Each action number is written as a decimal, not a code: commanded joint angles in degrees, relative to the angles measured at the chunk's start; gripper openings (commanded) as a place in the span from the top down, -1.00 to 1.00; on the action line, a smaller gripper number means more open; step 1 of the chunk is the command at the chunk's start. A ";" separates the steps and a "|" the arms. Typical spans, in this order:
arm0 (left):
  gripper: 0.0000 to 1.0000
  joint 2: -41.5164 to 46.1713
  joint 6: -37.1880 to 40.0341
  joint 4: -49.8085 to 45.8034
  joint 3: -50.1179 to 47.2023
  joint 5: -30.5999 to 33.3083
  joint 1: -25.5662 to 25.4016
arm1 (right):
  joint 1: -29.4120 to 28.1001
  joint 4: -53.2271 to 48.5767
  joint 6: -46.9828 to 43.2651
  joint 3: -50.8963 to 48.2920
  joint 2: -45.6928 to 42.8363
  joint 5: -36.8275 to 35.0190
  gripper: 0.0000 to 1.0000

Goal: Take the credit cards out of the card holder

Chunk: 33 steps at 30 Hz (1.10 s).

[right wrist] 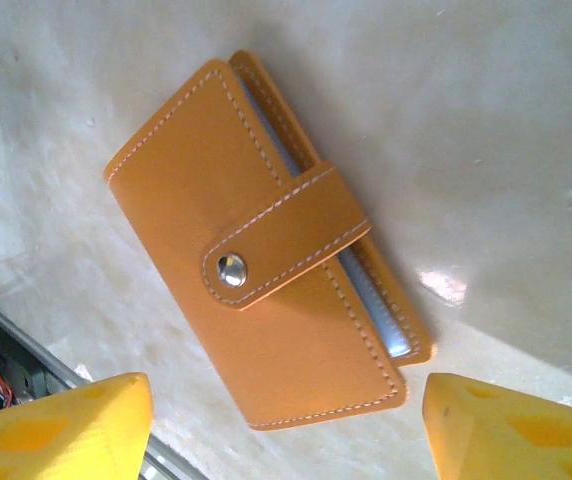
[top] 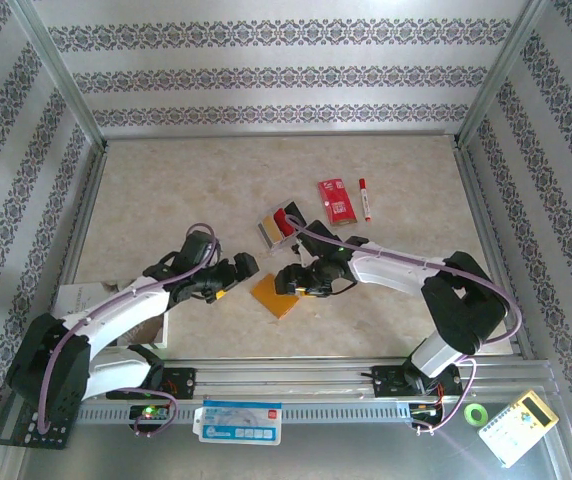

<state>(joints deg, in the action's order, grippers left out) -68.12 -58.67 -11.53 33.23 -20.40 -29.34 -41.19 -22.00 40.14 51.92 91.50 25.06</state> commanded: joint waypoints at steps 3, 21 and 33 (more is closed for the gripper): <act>-0.90 1.49 -7.87 3.51 -1.72 2.44 -4.92 | 2.64 0.57 -0.52 -1.06 -2.15 -2.78 -0.40; 0.14 -11.61 -9.11 11.66 0.60 3.38 -10.89 | 1.45 4.13 -1.04 -1.82 3.85 0.59 0.35; 0.39 -19.64 -1.44 10.63 7.25 3.56 -7.63 | 0.34 8.29 1.47 -3.76 5.44 1.48 0.54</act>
<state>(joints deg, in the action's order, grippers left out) -86.06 -64.16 -1.74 37.82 -17.04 -38.15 -39.77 -15.75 40.62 48.95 95.66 25.56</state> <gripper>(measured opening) 0.307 0.232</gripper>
